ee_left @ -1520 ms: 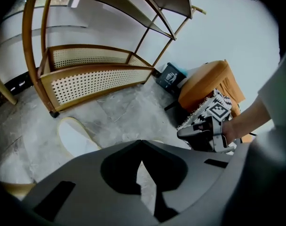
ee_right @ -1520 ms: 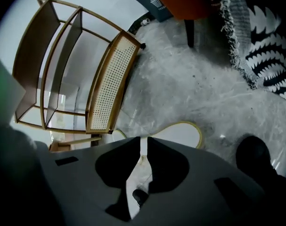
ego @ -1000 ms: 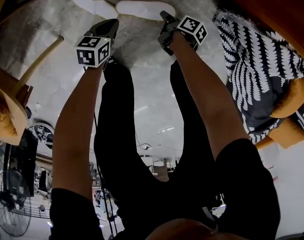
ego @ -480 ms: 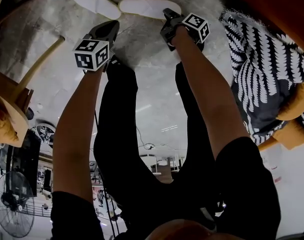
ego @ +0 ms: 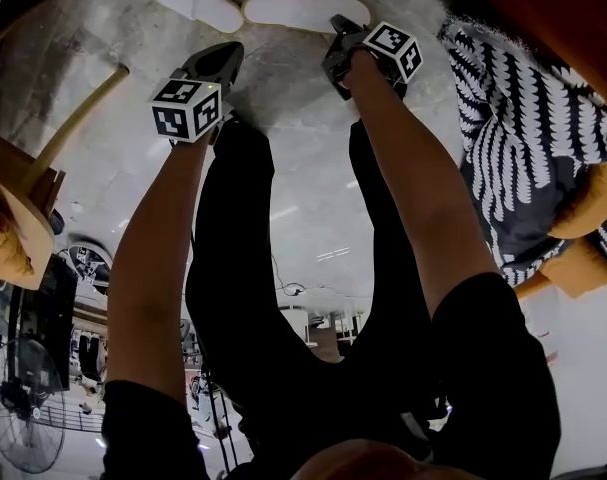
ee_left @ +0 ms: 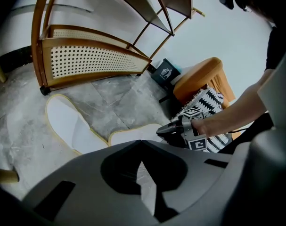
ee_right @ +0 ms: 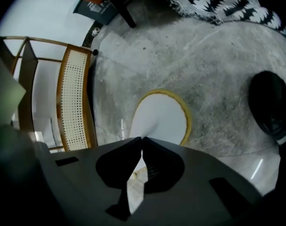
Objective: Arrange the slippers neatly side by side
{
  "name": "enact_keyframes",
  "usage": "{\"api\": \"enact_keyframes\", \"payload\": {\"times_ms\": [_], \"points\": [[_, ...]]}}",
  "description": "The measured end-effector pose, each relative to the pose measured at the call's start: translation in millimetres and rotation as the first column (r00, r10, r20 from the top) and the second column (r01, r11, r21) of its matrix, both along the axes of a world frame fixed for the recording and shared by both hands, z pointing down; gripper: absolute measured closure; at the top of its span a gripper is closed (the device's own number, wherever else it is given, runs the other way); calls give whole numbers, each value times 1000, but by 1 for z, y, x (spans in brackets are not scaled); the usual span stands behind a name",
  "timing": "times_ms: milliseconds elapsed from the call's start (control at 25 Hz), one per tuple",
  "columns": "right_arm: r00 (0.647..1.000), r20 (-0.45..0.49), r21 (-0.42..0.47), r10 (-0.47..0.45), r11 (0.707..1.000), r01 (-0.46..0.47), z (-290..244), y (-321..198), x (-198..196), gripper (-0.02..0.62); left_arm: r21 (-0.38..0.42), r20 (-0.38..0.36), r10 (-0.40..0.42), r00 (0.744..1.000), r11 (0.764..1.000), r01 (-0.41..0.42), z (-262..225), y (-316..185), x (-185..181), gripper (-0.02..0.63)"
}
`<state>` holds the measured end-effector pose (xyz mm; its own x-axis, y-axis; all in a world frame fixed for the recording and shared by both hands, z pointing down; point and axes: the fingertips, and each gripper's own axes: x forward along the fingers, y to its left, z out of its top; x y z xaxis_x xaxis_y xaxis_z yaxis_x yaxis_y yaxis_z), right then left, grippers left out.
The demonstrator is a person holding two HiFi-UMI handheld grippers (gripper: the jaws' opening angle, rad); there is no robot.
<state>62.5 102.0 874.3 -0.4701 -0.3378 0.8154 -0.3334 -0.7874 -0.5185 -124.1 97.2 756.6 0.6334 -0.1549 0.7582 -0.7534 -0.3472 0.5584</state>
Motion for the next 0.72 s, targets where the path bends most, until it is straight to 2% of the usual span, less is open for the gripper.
{"api": "enact_keyframes", "payload": {"times_ms": [240,360,440,520,600,640,720], "points": [[986,-29,70,-162,984,164,-30,-21,5,558,-7,16,6,1000,1000,-5,-16,5,-7,592],[967,-39,98,-251,962,254,-48,-35,6,558,-16,26,-12,1000,1000,12,-24,4,-11,592],[944,-53,117,-327,937,331,-60,-44,5,558,-15,25,-26,999,1000,26,-30,1,-12,592],[908,-72,135,-412,898,419,-73,-53,2,560,-11,22,-33,999,999,34,-36,-1,-12,592],[860,-92,150,-502,847,510,-85,-61,-2,560,-4,14,-43,999,999,43,-42,-4,-9,592],[828,-104,155,-551,813,561,-90,-64,-5,560,-1,9,-51,999,999,51,-45,-6,-8,592],[744,-135,160,-654,726,668,-98,-70,-9,560,7,-3,-77,997,997,77,-50,-10,-6,592]]}}
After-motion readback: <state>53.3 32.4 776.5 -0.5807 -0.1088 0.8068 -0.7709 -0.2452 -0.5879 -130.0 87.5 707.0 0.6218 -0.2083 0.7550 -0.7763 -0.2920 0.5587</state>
